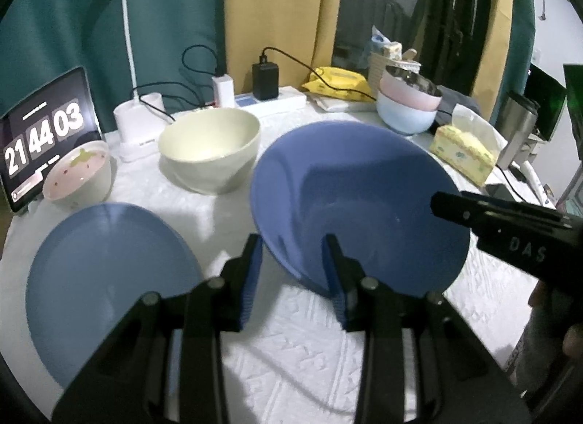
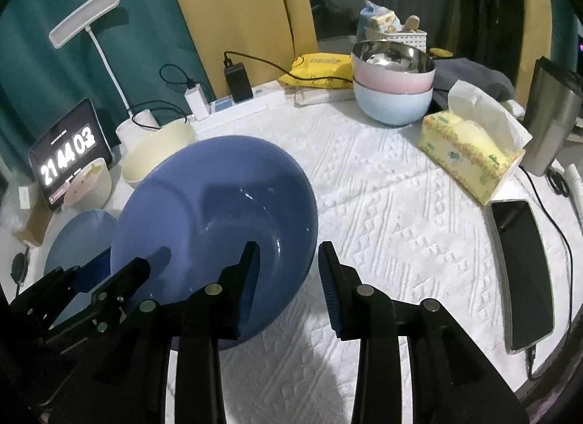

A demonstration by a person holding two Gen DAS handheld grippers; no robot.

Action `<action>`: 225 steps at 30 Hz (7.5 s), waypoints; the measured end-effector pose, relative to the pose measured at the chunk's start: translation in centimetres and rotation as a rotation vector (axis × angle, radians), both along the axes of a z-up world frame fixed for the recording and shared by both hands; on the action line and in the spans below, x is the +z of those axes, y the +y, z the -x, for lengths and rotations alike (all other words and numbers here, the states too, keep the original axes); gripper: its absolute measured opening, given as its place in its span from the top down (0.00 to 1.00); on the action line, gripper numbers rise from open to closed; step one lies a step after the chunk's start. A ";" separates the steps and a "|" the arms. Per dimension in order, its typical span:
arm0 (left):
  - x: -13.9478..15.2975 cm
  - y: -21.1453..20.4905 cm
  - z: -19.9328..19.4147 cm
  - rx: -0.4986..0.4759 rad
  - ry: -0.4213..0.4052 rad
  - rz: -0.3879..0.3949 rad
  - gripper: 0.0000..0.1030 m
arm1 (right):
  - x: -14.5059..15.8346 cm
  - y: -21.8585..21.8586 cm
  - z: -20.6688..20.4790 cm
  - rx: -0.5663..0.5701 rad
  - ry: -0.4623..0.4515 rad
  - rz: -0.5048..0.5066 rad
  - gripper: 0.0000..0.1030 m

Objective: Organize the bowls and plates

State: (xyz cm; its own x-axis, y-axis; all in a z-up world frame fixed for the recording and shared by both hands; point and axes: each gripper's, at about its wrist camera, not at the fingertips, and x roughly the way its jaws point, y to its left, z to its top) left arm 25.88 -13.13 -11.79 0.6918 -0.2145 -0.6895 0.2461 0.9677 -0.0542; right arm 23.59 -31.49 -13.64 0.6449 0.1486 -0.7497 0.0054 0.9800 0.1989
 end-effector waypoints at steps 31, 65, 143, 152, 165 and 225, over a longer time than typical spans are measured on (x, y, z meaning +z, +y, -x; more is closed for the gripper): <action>4.1 4.2 -0.8 0.073 -0.108 0.034 0.55 | 3.6 2.6 -1.7 0.045 -0.080 0.041 0.66; 4.4 9.1 -8.9 0.162 -0.082 0.054 0.52 | 4.5 7.9 -9.6 0.160 -0.089 0.044 0.66; -0.3 8.7 -14.6 0.195 0.081 0.098 0.62 | 1.4 13.5 -16.6 0.229 0.035 0.023 0.87; 2.0 8.4 -12.4 0.191 0.032 0.100 0.62 | 3.8 12.8 -14.6 0.233 -0.021 0.014 0.86; 4.3 6.9 -9.9 0.164 0.004 0.111 0.62 | 6.2 10.8 -11.5 0.221 -0.067 0.010 0.86; -0.5 -3.6 -5.9 0.028 0.131 -0.026 0.62 | 0.2 -0.1 -6.0 0.103 0.034 -0.091 0.86</action>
State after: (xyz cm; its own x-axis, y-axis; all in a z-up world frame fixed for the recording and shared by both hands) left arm 31.75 -16.78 -12.25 0.6006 -0.1771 -0.7797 0.2115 0.9756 -0.0586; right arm 29.59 -31.62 -13.46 0.5969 0.2812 -0.7514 -0.0858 0.9536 0.2887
